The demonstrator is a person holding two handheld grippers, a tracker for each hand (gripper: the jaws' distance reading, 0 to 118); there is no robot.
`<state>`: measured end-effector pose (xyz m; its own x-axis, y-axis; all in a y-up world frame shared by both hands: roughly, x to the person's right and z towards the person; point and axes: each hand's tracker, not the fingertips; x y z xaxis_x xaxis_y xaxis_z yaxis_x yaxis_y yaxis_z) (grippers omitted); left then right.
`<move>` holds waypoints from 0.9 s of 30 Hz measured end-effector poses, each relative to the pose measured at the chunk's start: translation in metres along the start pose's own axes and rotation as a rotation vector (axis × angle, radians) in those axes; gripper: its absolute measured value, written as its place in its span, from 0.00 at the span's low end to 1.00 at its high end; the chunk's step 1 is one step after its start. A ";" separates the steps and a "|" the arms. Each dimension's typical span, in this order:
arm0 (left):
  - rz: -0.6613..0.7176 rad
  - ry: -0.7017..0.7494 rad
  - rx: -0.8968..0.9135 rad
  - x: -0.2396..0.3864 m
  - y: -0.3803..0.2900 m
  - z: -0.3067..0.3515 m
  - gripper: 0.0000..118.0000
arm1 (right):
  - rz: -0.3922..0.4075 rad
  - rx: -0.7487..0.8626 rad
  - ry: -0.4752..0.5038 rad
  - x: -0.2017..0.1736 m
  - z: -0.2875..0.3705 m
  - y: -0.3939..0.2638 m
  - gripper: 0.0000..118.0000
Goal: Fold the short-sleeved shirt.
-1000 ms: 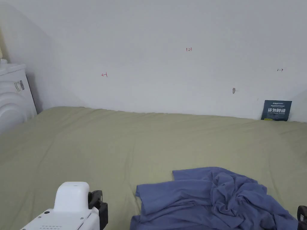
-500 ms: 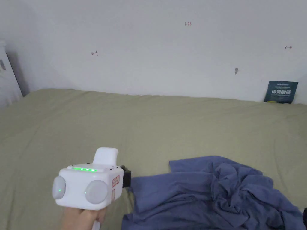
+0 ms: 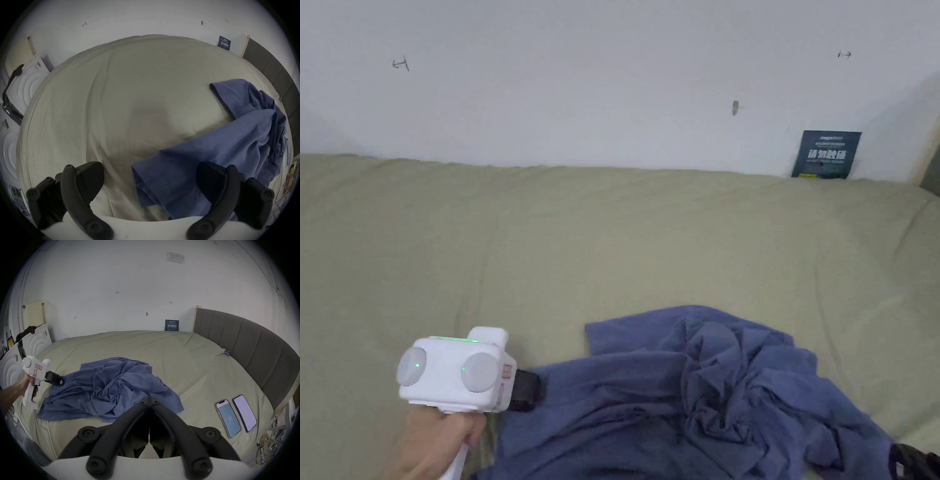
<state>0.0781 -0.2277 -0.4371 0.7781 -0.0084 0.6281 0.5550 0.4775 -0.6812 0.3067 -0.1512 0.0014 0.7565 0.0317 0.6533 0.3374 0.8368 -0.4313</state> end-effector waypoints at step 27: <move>-0.026 0.000 0.036 0.000 -0.006 0.012 0.00 | -0.069 -0.561 0.007 0.071 -0.189 -0.001 0.95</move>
<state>0.0709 -0.2204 -0.4285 0.7637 -0.0215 0.6453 0.5641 0.5084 -0.6506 0.4657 -0.2532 -0.0694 0.7252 -0.0177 0.6883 0.6308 0.4178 -0.6538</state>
